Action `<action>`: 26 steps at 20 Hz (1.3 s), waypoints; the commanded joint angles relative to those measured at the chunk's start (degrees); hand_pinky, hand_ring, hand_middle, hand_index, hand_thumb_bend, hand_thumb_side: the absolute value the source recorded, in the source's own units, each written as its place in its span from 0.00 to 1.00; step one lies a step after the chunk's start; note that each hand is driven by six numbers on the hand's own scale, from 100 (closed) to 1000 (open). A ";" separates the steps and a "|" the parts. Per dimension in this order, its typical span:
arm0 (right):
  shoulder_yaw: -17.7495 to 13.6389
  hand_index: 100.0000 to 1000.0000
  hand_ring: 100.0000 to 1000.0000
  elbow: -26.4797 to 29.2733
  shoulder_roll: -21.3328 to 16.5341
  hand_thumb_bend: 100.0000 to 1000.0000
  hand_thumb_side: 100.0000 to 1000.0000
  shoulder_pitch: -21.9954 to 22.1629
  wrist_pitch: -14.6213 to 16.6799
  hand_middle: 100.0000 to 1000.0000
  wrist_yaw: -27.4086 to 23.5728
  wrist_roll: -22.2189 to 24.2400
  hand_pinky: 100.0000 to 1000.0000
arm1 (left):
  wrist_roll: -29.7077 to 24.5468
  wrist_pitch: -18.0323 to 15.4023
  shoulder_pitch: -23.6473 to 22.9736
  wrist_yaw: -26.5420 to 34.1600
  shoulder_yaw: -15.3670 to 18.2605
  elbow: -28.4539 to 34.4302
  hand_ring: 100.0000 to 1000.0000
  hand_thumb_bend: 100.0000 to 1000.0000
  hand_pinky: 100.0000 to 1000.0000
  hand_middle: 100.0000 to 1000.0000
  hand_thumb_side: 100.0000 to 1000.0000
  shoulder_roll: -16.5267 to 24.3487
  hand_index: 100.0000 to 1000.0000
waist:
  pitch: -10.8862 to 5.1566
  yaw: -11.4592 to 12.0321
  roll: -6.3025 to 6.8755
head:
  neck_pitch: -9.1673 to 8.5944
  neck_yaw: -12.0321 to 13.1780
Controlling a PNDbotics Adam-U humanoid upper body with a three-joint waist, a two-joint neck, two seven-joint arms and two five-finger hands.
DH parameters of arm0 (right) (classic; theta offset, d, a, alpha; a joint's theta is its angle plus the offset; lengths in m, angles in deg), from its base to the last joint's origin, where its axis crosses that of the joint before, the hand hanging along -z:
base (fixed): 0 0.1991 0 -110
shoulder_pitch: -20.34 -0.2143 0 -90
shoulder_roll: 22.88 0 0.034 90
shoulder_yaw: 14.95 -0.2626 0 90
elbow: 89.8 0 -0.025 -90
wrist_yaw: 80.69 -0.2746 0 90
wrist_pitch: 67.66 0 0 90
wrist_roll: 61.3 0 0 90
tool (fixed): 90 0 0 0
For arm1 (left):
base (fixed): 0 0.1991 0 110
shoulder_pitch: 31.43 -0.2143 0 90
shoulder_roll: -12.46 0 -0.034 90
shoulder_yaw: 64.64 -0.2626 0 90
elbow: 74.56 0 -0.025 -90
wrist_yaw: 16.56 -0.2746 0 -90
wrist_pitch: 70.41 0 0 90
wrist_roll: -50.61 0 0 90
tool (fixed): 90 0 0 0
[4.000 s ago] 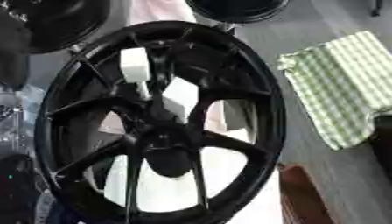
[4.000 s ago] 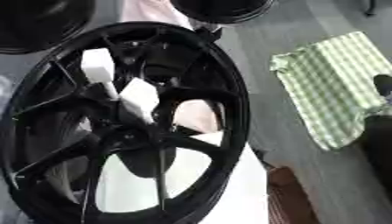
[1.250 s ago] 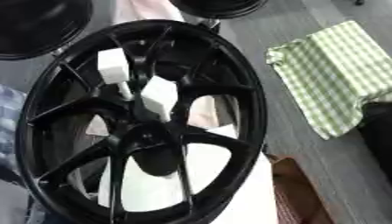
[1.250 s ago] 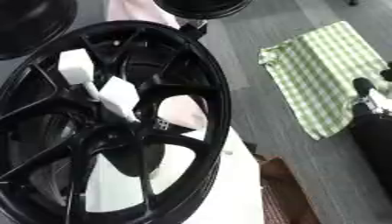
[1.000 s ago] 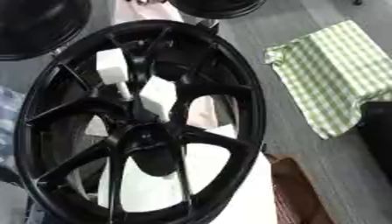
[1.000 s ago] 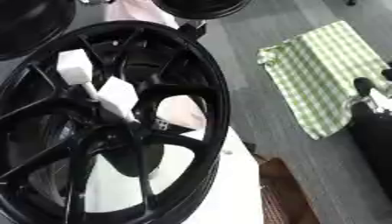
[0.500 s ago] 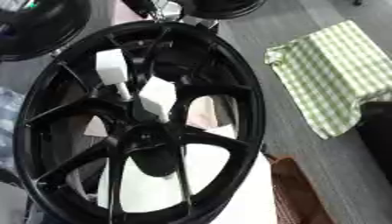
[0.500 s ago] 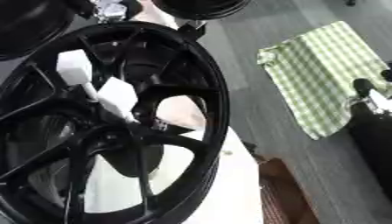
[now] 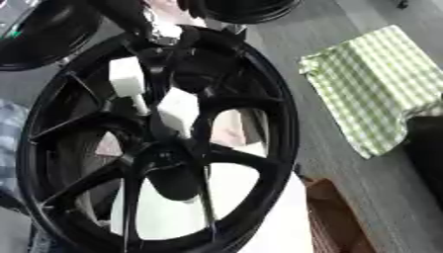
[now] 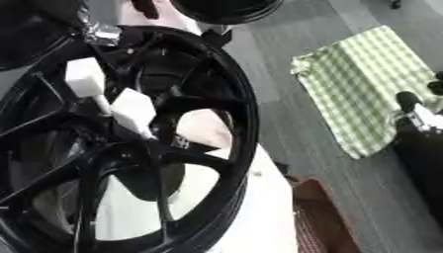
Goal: Pull the pin out of the wheel hub.
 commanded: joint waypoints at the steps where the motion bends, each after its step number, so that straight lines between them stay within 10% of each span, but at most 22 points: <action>1: -0.57 0.75 0.58 0.96 -1.57 0.62 0.15 0.26 0.02 0.54 0.41 -0.22 0.65 | -3.08 -4.10 0.16 -0.07 1.41 0.71 0.84 0.21 0.90 0.76 0.97 2.73 0.88 | -1.53 0.10 -0.58 | 0.04 -0.35; 19: -1.09 0.75 0.57 1.03 -1.44 0.62 0.15 1.34 -0.26 0.54 1.27 -0.98 0.64 | -3.08 -6.14 -3.85 -3.85 2.76 -0.51 0.89 0.43 0.98 0.81 1.00 6.47 0.93 | -2.50 0.78 -0.38 | 1.20 -0.86; 26: -1.13 0.75 0.57 0.96 -1.38 0.62 0.15 1.35 -0.37 0.54 1.42 -0.91 0.64 | -3.08 -7.90 -5.18 -4.41 2.05 -4.25 0.90 0.38 0.99 0.81 1.00 6.96 0.94 | -2.47 0.88 -0.24 | 1.48 -0.93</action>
